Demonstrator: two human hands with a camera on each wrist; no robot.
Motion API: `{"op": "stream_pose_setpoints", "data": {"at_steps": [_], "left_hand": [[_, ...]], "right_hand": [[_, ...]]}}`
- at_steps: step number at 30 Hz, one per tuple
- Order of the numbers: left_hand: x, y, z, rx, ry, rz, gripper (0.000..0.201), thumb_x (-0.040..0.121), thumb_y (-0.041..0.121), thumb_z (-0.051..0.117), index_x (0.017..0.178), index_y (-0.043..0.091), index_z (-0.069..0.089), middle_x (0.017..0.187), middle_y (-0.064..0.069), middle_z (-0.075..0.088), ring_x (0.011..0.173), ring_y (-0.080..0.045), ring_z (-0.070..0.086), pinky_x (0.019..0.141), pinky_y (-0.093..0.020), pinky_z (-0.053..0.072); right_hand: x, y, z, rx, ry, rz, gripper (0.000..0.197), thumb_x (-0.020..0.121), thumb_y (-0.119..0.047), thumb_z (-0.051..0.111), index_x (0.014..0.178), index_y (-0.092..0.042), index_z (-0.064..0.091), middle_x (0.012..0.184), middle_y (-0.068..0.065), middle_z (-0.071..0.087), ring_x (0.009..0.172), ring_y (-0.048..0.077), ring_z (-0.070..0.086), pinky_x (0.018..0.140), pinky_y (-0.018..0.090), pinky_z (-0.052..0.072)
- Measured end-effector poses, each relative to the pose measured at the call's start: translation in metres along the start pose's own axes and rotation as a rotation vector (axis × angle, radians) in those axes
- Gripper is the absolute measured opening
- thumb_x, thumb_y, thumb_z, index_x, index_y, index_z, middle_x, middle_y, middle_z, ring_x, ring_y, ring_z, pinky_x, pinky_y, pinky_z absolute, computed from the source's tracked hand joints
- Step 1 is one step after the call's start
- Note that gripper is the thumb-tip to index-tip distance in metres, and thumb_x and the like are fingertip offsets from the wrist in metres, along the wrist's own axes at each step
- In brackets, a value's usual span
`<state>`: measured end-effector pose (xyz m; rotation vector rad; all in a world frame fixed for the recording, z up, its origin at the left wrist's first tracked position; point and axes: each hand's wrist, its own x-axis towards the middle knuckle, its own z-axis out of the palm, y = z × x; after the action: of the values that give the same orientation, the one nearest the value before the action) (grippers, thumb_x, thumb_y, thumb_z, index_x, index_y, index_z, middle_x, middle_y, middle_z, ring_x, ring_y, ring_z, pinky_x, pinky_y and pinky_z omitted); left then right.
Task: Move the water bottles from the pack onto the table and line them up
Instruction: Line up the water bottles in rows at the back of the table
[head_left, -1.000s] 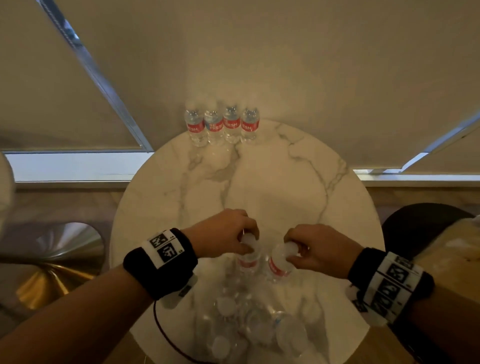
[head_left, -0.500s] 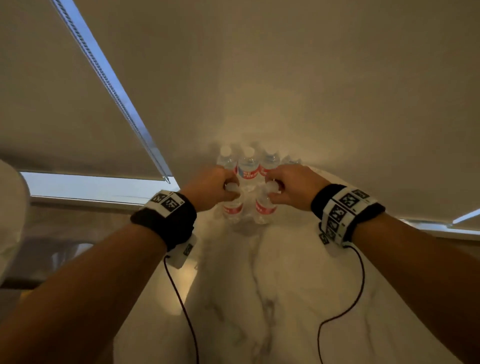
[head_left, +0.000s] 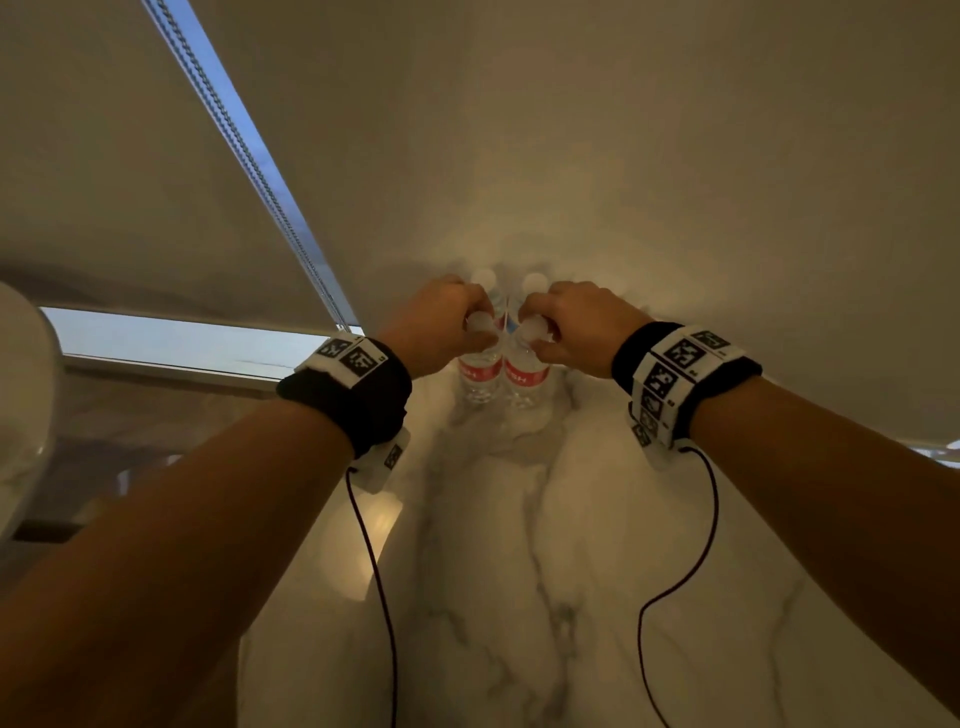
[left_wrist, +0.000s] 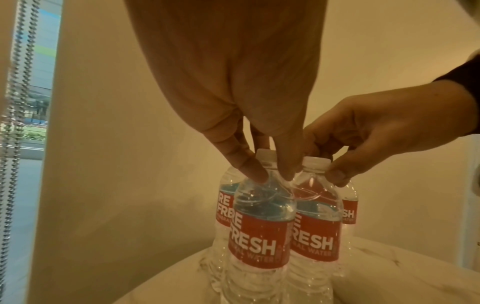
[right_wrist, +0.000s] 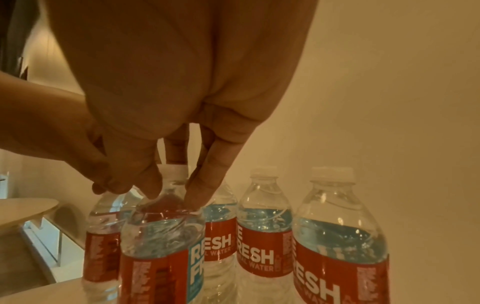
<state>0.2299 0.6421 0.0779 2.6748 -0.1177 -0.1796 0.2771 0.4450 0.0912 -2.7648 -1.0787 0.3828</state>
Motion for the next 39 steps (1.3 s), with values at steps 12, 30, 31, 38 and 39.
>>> {"op": "stream_pose_setpoints", "data": {"at_steps": [12,30,31,38,39], "left_hand": [[-0.076,0.018,-0.008,-0.058,0.09,-0.04,0.06,0.086,0.045,0.072,0.135,0.013,0.056,0.114,-0.003,0.056,0.091,-0.021,0.061,0.08,-0.027,0.043],[-0.359,0.145,0.079,-0.155,-0.483,0.242,0.045,0.083,0.059,0.068,0.123,0.04,0.062,0.12,0.012,0.055,0.098,-0.002,0.055,0.084,-0.02,0.053],[-0.363,0.147,0.085,-0.123,-0.491,0.253,0.046,0.083,0.056,0.07,0.125,0.04,0.061,0.123,0.011,0.051,0.099,-0.003,0.051,0.086,-0.02,0.052],[-0.348,0.152,0.092,-0.107,-0.421,0.236,0.032,0.086,0.027,0.075,0.117,0.023,0.067,0.118,-0.002,0.055,0.088,-0.008,0.047,0.084,-0.03,0.05],[-0.34,0.151,0.089,-0.101,-0.42,0.226,0.032,0.086,0.027,0.075,0.117,0.023,0.067,0.118,-0.003,0.056,0.087,-0.009,0.047,0.082,-0.027,0.046]], "right_hand": [[-0.106,-0.013,-0.027,-0.003,-0.052,0.098,0.047,0.086,-0.037,0.066,0.127,-0.018,0.053,0.114,0.004,0.063,0.086,0.019,0.056,0.076,0.03,0.043],[-0.395,-0.123,0.057,0.19,-0.458,-0.251,0.048,0.084,-0.068,0.049,0.121,-0.038,0.055,0.106,-0.01,0.056,0.086,0.008,0.056,0.075,0.022,0.044],[-0.398,-0.127,0.063,0.174,-0.479,-0.271,0.05,0.083,-0.067,0.051,0.122,-0.037,0.052,0.108,-0.008,0.054,0.089,0.011,0.056,0.076,0.025,0.045],[-0.398,-0.127,0.083,0.113,-0.419,-0.335,0.034,0.092,-0.041,0.052,0.121,-0.024,0.049,0.108,0.006,0.054,0.086,0.028,0.058,0.071,0.036,0.042],[-0.393,-0.122,0.078,0.141,-0.388,-0.309,0.034,0.091,-0.042,0.053,0.121,-0.025,0.052,0.104,0.003,0.055,0.083,0.025,0.058,0.069,0.032,0.04]]}}
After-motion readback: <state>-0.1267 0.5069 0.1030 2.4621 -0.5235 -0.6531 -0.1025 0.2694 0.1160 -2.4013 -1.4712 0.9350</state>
